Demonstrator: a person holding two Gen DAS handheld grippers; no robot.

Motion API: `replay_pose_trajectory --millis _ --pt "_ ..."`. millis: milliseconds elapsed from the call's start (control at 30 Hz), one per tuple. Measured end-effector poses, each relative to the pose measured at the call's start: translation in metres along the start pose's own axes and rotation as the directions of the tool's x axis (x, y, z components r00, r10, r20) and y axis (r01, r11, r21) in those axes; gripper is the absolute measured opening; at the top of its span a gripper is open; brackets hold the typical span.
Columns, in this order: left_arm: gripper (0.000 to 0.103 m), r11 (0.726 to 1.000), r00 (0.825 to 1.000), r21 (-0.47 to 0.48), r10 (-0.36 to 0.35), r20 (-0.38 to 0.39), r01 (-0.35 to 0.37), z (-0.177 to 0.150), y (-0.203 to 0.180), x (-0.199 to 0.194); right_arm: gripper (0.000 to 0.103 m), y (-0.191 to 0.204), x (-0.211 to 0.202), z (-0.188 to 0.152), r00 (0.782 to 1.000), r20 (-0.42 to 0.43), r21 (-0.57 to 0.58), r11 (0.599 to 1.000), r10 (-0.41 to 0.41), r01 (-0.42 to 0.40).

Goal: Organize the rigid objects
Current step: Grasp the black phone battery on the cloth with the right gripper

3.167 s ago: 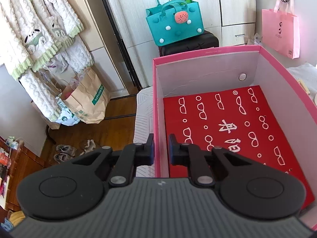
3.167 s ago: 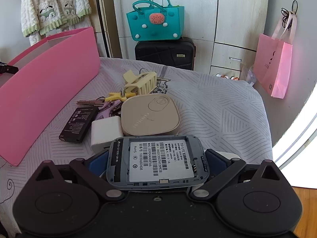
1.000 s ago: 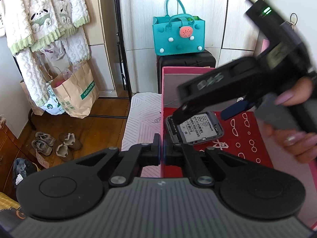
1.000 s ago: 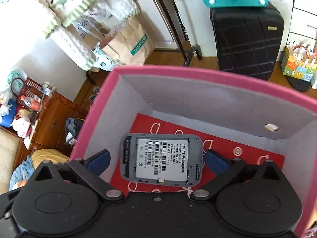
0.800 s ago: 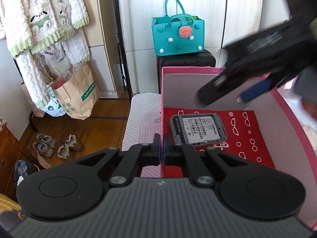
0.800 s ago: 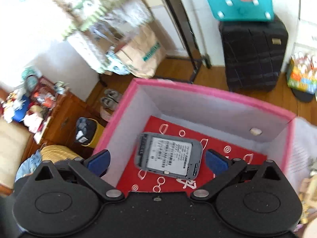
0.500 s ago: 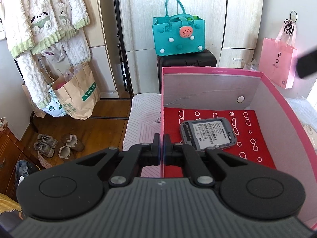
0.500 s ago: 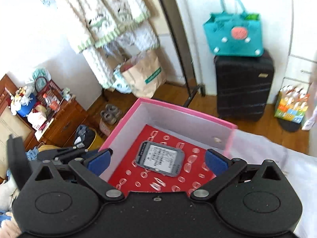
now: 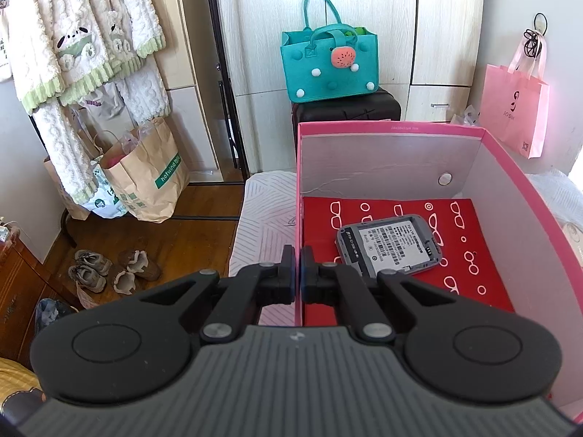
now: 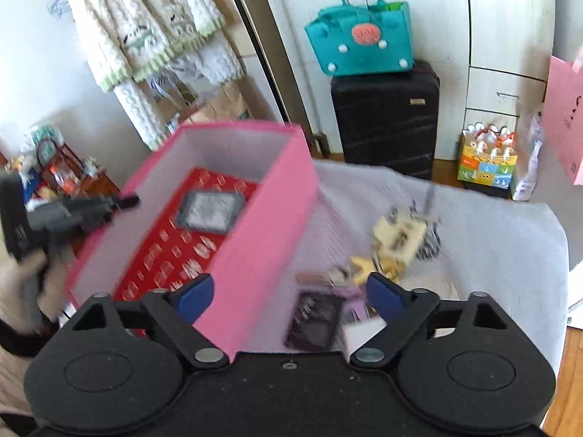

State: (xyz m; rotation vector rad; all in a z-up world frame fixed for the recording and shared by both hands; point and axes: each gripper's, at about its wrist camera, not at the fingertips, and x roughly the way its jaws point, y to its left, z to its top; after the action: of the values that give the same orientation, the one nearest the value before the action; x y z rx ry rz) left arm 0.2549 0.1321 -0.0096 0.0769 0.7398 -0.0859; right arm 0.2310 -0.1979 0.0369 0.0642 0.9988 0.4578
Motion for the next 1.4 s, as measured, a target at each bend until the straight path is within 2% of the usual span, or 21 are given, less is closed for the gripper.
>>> replay_pose_trajectory --millis 133,400,500,600,800,967,1000,1033,1400 --pt "0.002 1.0 1.0 0.001 -0.001 -0.005 0.001 -0.001 0.0 0.0 0.071 0.003 0.019 -0.028 1.0 -0.005 -0.055 0.998 -0.028 0.028" --pt "0.002 1.0 1.0 -0.014 -0.011 -0.01 0.011 0.0 0.002 0.001 0.068 0.029 0.058 -0.063 0.991 0.03 -0.208 0.969 -0.129 0.133" --pt "0.002 1.0 1.0 -0.005 -0.006 -0.008 0.006 -0.001 0.002 0.0 0.068 0.027 0.07 -0.066 0.987 0.04 -0.19 0.968 -0.157 0.162" --pt "0.002 1.0 1.0 -0.006 -0.007 -0.008 0.007 -0.001 0.003 0.0 0.061 0.022 0.078 -0.064 0.983 0.042 -0.172 0.968 -0.177 0.182" --pt "0.002 1.0 1.0 -0.006 -0.007 -0.008 0.007 -0.002 0.003 0.0 0.059 0.023 0.087 -0.062 0.985 0.038 -0.177 0.969 -0.166 0.17" --pt "0.002 1.0 1.0 -0.005 -0.007 -0.008 0.007 -0.002 0.002 0.0 0.066 0.021 0.089 -0.063 0.988 0.049 -0.182 0.971 -0.148 0.154" --pt "0.002 1.0 1.0 -0.006 -0.007 -0.008 0.007 -0.002 0.003 0.0 0.063 0.022 0.089 -0.063 0.989 0.05 -0.192 0.97 -0.141 0.148" --pt "0.002 1.0 1.0 -0.007 -0.008 -0.008 0.008 -0.002 0.002 0.001 0.055 0.022 0.087 -0.063 0.989 0.054 -0.196 0.97 -0.136 0.144" --pt "0.002 1.0 1.0 -0.016 -0.008 -0.008 0.008 -0.002 0.004 0.001 0.055 0.026 0.077 -0.066 0.989 0.063 -0.204 0.968 -0.137 0.147"
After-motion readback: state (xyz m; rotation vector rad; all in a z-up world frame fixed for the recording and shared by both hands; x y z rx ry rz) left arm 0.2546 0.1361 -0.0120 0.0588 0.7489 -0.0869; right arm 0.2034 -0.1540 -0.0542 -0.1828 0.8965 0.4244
